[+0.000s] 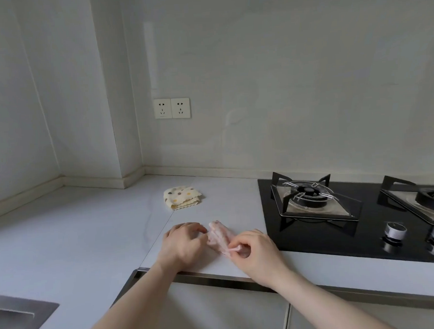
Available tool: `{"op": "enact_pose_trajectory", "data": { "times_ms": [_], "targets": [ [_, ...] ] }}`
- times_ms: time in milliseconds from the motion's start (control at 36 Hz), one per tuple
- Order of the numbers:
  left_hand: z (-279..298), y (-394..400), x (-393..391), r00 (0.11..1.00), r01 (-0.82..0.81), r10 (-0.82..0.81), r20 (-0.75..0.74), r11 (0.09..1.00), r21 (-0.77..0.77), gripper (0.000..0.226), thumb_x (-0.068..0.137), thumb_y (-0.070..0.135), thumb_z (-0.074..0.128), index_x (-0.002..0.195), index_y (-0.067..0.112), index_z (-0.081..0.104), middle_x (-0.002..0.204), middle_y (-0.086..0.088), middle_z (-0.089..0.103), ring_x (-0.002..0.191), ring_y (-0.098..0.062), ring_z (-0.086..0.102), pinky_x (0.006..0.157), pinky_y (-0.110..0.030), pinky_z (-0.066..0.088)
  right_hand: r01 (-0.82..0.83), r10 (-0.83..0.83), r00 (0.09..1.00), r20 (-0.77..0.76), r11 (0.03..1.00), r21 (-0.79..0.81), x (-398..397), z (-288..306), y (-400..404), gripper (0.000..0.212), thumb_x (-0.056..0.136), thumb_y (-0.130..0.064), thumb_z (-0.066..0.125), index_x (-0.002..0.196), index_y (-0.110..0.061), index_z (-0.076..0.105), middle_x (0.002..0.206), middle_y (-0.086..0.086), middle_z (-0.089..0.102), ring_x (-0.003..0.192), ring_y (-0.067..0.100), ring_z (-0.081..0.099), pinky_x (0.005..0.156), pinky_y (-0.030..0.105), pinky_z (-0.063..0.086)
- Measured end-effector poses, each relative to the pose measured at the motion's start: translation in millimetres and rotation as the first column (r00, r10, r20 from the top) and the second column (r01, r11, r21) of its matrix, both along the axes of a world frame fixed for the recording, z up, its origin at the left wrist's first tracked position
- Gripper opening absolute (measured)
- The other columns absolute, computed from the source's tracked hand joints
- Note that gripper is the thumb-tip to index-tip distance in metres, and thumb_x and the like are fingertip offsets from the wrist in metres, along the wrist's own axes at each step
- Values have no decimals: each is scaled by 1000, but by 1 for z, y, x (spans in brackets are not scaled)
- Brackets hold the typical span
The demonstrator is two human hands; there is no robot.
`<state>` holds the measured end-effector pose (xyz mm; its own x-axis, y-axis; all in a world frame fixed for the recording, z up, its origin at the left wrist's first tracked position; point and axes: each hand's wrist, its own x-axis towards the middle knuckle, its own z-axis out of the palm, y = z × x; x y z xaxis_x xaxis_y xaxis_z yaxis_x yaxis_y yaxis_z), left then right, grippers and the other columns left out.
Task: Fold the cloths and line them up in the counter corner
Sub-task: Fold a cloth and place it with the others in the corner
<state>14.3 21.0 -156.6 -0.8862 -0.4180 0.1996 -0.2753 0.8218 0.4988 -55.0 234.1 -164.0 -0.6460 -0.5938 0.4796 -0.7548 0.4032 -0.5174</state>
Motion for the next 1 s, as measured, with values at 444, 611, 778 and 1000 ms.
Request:
{"op": "enact_pose_trajectory", "data": {
  "times_ms": [444,611,778,1000],
  "targets": [
    [12,16,-8,994,-102,102,41,995,-16,42,80,74,57,109,44,64,134,9,56,124,-21,49,104,-39,38,-14,19,991,135,999,-37,-3,-1,5,36,89,-45,57,76,-14,72,72,2,65,66,10,50,63,28,44],
    [6,15,-7,995,-66,71,73,995,-72,39,90,66,50,123,47,56,144,10,45,134,-20,38,110,-39,29,-24,72,943,325,988,-151,-4,2,11,8,91,-25,69,97,-30,71,86,-14,72,80,-2,66,72,17,56],
    [-3,11,-5,997,2,1,75,999,-44,73,75,84,20,128,48,53,143,19,43,136,-16,32,113,-36,23,-22,39,974,221,997,-79,-8,-8,11,43,86,-19,62,118,-45,49,120,-32,46,112,-5,42,89,9,37],
    [-18,1,-15,997,72,-72,-26,997,-23,50,81,75,44,108,39,66,123,31,57,124,-6,46,107,-35,37,-19,5,924,382,999,31,-12,-15,3,47,81,-26,65,122,-44,52,107,-36,50,111,-4,46,91,13,39]
  ]
}}
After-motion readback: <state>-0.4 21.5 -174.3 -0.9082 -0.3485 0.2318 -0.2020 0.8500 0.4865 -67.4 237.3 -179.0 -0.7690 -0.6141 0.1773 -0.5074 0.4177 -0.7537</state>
